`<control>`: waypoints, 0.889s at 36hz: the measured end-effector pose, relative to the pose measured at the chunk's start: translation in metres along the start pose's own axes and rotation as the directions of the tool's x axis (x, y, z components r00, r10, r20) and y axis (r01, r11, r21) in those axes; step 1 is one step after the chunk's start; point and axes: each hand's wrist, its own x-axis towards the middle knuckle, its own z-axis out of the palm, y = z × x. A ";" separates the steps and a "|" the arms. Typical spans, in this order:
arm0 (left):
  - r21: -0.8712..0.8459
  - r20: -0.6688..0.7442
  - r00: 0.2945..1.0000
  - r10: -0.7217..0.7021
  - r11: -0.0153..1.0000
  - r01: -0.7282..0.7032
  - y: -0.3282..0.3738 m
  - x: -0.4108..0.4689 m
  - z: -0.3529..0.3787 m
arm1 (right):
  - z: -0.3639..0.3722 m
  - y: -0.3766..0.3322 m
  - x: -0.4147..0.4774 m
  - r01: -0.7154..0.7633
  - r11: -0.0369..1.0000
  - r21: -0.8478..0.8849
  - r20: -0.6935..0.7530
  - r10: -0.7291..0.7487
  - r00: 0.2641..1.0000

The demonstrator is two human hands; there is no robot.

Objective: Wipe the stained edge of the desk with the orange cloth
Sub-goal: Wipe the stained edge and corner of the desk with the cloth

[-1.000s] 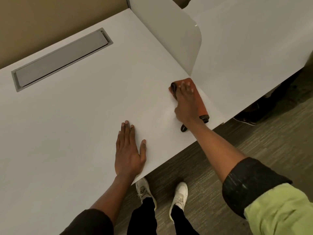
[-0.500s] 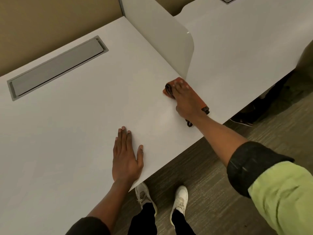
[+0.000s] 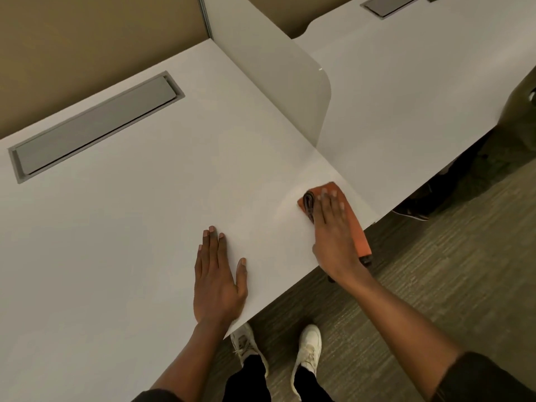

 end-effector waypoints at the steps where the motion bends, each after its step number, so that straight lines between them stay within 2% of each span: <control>1: 0.001 -0.001 1.000 0.001 1.000 -0.001 0.000 0.000 0.000 | -0.002 0.001 0.007 0.006 1.000 -0.005 -0.001 -0.006 1.000; 10: 0.018 -0.016 1.000 0.003 1.000 -0.002 0.000 0.001 0.000 | -0.017 0.021 0.064 0.015 1.000 0.008 0.016 -0.015 1.000; 18: 0.031 -0.035 0.999 0.004 1.000 -0.003 -0.003 0.000 0.005 | -0.009 0.002 -0.035 0.002 0.996 0.094 0.012 -0.004 1.000; 21: 0.041 -0.029 1.000 0.004 0.999 -0.003 -0.003 0.000 0.005 | 0.002 -0.008 -0.084 0.098 0.989 0.112 0.042 -0.104 0.994; 23: 0.053 -0.030 1.000 -0.002 0.999 0.003 -0.002 0.000 0.004 | 0.010 -0.011 -0.105 0.240 0.965 0.108 0.070 -0.248 0.966; 26: 0.059 -0.018 1.000 -0.005 0.998 0.006 0.001 -0.001 0.003 | 0.015 0.001 -0.120 0.474 0.879 0.051 0.112 -0.477 0.872; 28: 0.057 -0.011 1.000 -0.007 0.998 0.007 0.001 -0.001 0.001 | 0.011 0.016 -0.118 0.565 0.825 0.023 0.130 -0.563 0.816; 30: 0.057 -0.007 1.000 0.000 0.998 0.001 0.002 -0.001 0.001 | 0.004 0.032 -0.107 0.556 0.831 0.010 0.085 -0.555 0.827; 32: 0.061 -0.007 1.000 0.006 0.998 -0.005 0.001 0.000 0.000 | -0.006 0.046 -0.092 0.436 0.900 0.007 0.016 -0.436 0.900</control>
